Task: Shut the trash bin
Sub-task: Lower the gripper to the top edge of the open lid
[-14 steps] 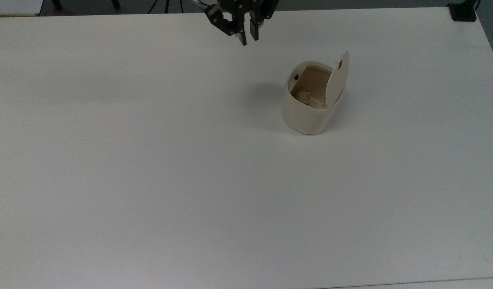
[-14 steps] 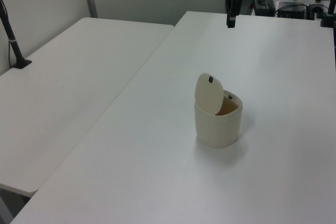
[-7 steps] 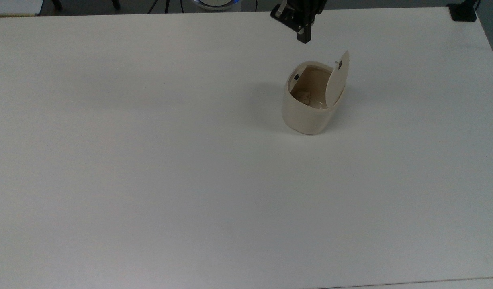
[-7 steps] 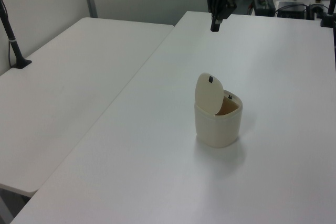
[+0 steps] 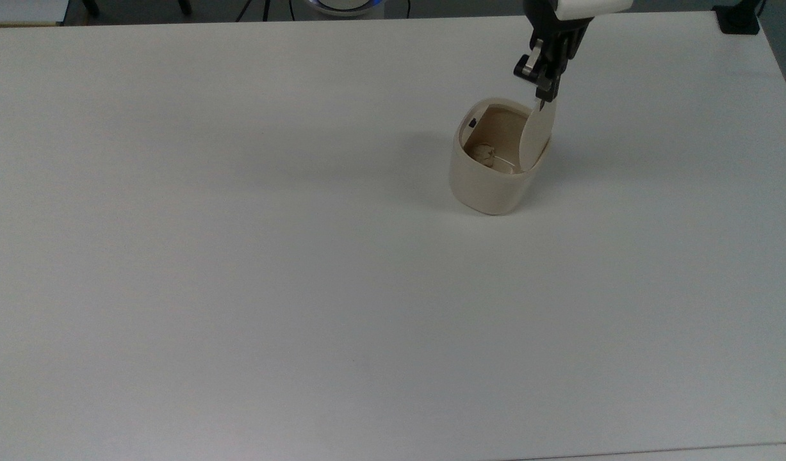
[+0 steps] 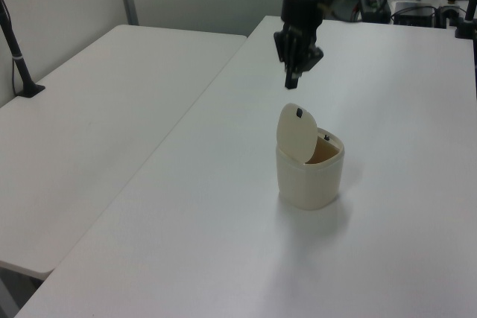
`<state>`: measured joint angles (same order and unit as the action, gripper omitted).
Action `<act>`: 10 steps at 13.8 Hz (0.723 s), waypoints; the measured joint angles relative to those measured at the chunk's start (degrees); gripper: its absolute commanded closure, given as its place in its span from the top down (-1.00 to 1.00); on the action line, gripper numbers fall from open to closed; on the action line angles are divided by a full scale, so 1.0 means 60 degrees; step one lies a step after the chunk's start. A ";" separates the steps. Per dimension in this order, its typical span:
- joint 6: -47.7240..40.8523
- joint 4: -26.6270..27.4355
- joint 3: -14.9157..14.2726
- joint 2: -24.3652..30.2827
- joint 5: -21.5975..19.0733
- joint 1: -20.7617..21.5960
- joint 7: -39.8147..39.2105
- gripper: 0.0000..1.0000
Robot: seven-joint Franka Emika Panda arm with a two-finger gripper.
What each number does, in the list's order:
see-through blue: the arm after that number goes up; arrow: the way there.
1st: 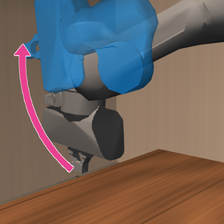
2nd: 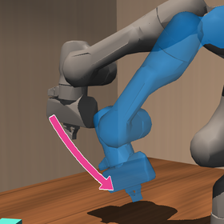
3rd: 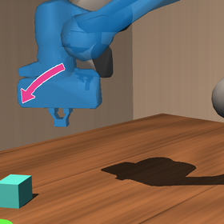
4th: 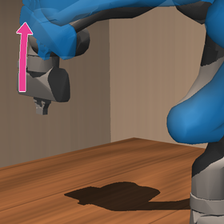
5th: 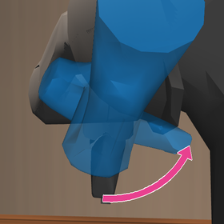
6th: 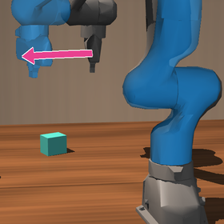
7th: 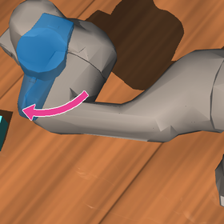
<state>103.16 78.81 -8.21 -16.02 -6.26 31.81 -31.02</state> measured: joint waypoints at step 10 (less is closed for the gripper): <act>-0.0732 -0.0028 0.0025 -0.0521 0.0878 0.0250 -0.0953 -1.00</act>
<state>98.77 78.64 -8.06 -19.14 -0.99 33.31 -36.74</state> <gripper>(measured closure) 0.991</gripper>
